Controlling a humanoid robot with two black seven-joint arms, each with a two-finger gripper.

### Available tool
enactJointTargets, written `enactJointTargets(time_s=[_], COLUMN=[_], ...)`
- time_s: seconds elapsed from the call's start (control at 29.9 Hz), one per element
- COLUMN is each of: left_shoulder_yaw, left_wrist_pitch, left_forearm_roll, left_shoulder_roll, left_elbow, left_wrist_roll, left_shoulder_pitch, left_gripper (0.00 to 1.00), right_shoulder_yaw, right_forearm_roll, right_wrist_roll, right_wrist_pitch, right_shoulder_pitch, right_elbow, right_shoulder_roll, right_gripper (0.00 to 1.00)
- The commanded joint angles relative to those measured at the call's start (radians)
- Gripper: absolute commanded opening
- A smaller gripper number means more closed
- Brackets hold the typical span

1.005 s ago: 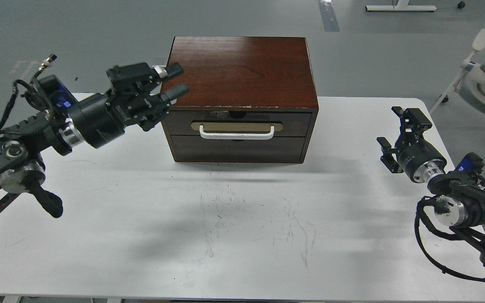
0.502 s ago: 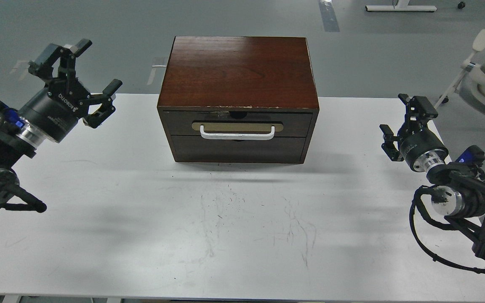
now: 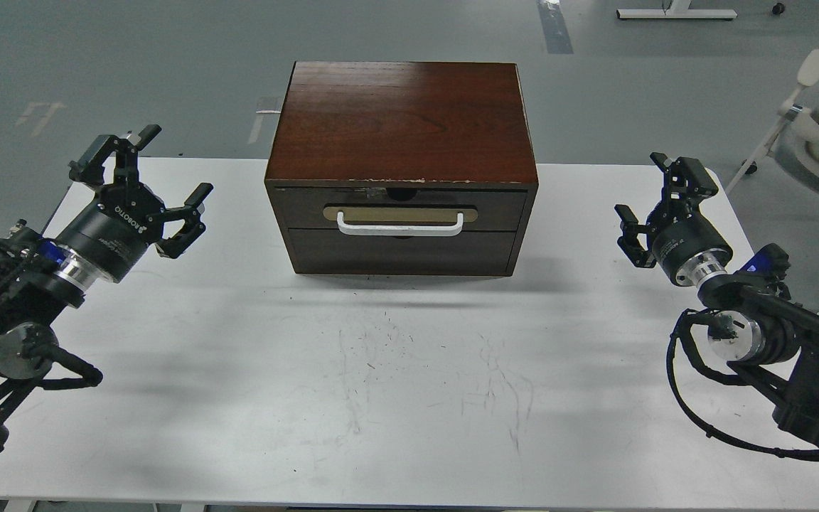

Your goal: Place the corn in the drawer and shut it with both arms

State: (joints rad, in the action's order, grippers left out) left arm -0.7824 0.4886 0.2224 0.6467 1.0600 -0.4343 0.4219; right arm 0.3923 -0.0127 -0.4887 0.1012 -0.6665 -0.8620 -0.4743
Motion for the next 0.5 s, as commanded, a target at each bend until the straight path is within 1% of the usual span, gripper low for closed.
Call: enactJointTargets(time_s=[0.0, 0.07, 0.13, 0.47], left_shoulder_yaw=[0.0, 0.0, 0.0, 0.0], left_wrist_pitch=[0.0, 0.0, 0.0, 0.0], left_forearm_roll=[0.002, 0.002, 0.002, 0.002], left_shoulder_roll=[-0.007, -0.012, -0.015, -0.022], left_elbow=[0.0, 0.0, 0.0, 0.0], left_wrist_roll=[0.002, 0.0, 0.002, 0.0], left_shoulder_pitch=[-0.009, -0.015, -0.017, -0.023], left_gripper=[0.99, 0.99, 0.99, 0.99], right_shoulder_yaw=[-0.006, -0.006, -0.006, -0.003], right_forearm_roll=[0.005, 0.005, 0.007, 0.008], right_wrist_roll=[0.0, 0.0, 0.0, 0.0], right_wrist_pitch=[0.002, -0.001, 0.0, 0.005], right_shoulder_pitch=[0.001, 0.001, 0.001, -0.004], right_elbow=[0.0, 0.001, -0.003, -0.014], right_shoulder_roll=[0.003, 0.009, 0.013, 0.019], right_gripper=[0.98, 0.98, 1.0, 1.0])
